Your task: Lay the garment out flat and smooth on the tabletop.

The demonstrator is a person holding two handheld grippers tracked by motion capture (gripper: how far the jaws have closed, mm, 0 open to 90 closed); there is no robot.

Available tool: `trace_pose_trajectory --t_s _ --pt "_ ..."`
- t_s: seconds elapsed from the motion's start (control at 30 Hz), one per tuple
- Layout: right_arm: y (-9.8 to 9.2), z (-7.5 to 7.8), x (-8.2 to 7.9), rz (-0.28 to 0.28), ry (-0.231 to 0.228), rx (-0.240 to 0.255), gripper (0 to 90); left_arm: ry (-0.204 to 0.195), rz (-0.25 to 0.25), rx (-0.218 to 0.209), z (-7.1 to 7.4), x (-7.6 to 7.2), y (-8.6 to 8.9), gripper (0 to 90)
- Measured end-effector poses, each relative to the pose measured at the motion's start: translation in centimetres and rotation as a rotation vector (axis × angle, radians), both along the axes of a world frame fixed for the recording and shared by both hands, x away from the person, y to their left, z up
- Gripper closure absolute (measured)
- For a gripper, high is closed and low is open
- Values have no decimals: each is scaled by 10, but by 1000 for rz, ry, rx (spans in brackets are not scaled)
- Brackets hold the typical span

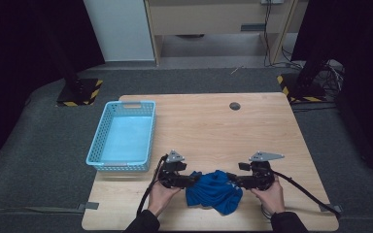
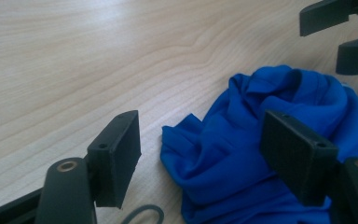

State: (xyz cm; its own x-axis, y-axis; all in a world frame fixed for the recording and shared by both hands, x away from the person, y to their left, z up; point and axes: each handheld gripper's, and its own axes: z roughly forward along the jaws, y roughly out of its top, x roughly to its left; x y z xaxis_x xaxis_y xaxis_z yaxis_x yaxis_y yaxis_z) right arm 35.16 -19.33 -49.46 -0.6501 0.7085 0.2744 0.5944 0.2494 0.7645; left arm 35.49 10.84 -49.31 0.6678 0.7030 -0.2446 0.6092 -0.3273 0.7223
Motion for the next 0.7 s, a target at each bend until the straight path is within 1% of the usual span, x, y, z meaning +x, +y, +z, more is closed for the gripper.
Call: trace_pose_trajectory --t_s 0.03,0.07,0.1,0.2,0.27,0.33,0.37,0.4,0.43,0.47,0.57,0.6,0.63,0.67,0.7 --pt "2 -2 -1 9 8 -5 299 -1 -7 5 0 -1 -1 298" --pt "4 -5 -2 27 17 -29 314 -3 -13 8 -1 -1 -2 312" --pt "5 -7 -2 35 20 -41 320 -8 -28 18 -1 -3 -4 317" --pt "7 -9 -3 49 27 -55 342 -10 -37 22 -3 -5 -6 332" --pt "8 -11 -4 61 30 -67 367 -6 -45 35 -5 -6 -8 345" --pt "9 -12 -5 71 37 -76 411 -1 -52 43 -7 -8 -10 371" --pt "9 -13 -5 77 38 -85 465 6 -59 52 -9 -9 -11 411" --pt "10 -13 -6 82 41 -90 498 5 -61 58 -9 -9 -12 434" --pt "10 -13 -6 82 41 -90 498 5 -61 58 -9 -9 -12 461" --pt "10 -15 -6 86 45 -97 552 12 -67 71 -10 -10 -12 492" --pt "12 -16 -7 87 51 -99 635 19 -69 78 -11 -11 -14 578" --pt "12 -16 -7 87 51 -99 635 19 -70 86 -11 -11 -14 578" --pt "12 -17 -8 86 49 -98 699 17 -76 96 -12 -12 -15 645" --pt "12 -17 -8 86 49 -98 699 17 -76 96 -12 -12 -15 683" --pt "12 -17 -8 85 50 -97 730 19 -77 95 -12 -12 -16 683"
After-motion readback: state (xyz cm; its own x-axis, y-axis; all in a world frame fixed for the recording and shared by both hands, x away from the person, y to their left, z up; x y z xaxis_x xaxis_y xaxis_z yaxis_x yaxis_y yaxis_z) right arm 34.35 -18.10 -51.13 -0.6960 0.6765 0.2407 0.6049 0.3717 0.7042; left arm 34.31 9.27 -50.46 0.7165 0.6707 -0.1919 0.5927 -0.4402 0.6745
